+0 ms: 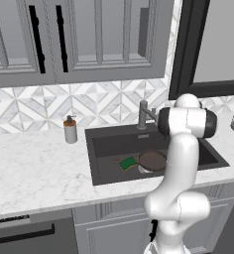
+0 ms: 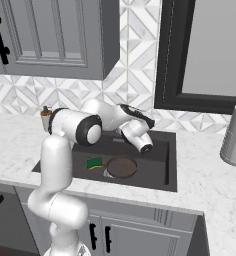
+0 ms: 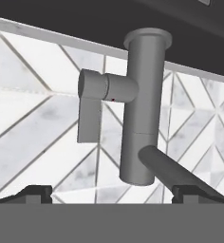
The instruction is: Pick the pan and sponge and place them into the sink. Then turn on the water.
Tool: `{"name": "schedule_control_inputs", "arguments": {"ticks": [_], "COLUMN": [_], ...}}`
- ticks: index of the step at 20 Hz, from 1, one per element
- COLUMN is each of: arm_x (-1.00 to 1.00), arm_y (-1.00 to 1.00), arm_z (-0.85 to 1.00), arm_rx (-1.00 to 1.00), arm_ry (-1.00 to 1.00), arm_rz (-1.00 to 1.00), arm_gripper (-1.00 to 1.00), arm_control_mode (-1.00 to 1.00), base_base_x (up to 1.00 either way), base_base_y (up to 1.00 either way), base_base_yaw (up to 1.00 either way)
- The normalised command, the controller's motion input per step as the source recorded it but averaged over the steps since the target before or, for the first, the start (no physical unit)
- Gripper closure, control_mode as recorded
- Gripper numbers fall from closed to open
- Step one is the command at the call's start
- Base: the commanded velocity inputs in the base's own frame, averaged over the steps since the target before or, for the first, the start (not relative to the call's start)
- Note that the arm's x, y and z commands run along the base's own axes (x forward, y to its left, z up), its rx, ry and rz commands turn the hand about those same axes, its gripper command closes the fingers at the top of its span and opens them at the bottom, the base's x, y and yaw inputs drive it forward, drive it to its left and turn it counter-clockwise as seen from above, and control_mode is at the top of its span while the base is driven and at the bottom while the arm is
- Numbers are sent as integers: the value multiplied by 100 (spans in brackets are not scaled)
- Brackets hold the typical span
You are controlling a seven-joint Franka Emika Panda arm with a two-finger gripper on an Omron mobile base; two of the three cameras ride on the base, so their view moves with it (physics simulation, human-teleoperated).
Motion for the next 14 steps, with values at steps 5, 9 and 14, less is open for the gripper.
{"name": "schedule_control_inputs", "arguments": {"ticks": [5, 9, 14], "arm_x": [27, 28, 37], "arm_y": [0, 0, 0], "arm_z": [0, 0, -1], "arm_rx": [0, 1, 2], "arm_ry": [0, 0, 1], "arm_rz": [0, 0, 0], "arm_gripper": [-100, -100, -100], "arm_control_mode": [-100, -100, -100], "base_base_x": [0, 0, 0], "base_base_y": [0, 0, 0], "base_base_yaw": [0, 0, 0]}}
